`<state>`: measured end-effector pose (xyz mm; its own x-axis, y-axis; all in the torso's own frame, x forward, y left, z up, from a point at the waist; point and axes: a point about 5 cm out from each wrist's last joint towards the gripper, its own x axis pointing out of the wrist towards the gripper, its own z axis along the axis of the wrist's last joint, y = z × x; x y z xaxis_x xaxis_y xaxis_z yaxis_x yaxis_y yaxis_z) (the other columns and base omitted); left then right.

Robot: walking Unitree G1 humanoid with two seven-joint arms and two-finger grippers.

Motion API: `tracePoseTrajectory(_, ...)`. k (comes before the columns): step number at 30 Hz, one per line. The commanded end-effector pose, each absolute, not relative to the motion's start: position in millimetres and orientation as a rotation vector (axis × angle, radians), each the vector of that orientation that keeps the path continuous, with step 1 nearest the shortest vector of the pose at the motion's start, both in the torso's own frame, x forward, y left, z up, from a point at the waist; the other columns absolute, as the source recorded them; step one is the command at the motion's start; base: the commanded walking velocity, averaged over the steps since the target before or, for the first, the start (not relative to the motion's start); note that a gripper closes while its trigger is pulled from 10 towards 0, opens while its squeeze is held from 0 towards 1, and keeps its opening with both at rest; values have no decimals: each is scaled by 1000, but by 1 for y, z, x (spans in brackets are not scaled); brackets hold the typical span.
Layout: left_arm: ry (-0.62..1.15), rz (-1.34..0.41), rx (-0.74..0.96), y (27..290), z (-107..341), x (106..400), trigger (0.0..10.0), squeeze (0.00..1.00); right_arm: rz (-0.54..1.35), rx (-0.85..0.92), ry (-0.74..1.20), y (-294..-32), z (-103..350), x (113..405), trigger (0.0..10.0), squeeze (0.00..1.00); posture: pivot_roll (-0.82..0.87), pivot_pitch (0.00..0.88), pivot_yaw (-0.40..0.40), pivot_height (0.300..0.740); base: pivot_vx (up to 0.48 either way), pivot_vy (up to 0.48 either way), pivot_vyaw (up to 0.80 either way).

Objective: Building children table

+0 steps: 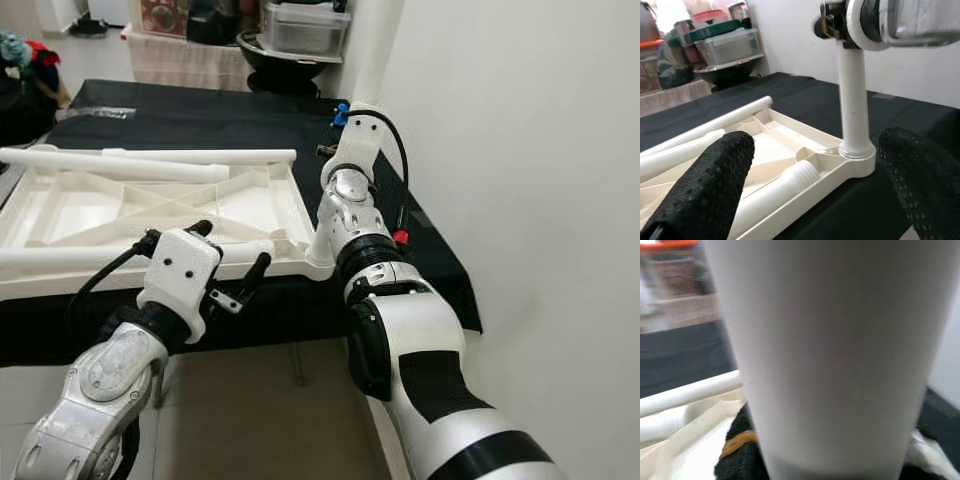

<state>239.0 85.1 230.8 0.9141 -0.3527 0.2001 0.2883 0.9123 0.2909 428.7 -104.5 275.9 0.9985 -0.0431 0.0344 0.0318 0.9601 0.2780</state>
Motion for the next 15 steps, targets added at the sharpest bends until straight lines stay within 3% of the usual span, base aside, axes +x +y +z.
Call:
tracePoseTrajectory(1,-223,-337,272,83,225,240,10000,0,79,349,18,-91,265,428,10000,1000,74,118,-147,740,0,0,0)
tracePoseTrajectory(5,-227,-343,269,82,226,240,10000,0,232,336,-1,-73,276,426,10000,1000,75,113,-147,740,0,0,0)
tracePoseTrajectory(6,-230,-344,268,82,227,240,10000,0,408,295,-6,-59,280,422,10000,0,76,111,-149,740,0,0,0)
tracePoseTrajectory(7,-233,-346,266,81,227,240,10000,0,598,270,-22,-47,284,417,10000,0,75,108,-149,740,0,0,0)
tracePoseTrajectory(8,-233,-346,266,81,227,240,10000,0,598,270,-22,-47,284,417,10000,0,75,108,-149,740,0,0,0)
tracePoseTrajectory(10,-236,-347,266,81,228,239,10000,0,820,208,-13,-38,283,410,10000,0,76,105,-150,740,0,0,0)
tracePoseTrajectory(15,-245,-346,266,81,229,239,10000,0,1086,135,-79,-46,286,400,10000,0,77,101,-153,740,0,0,0)
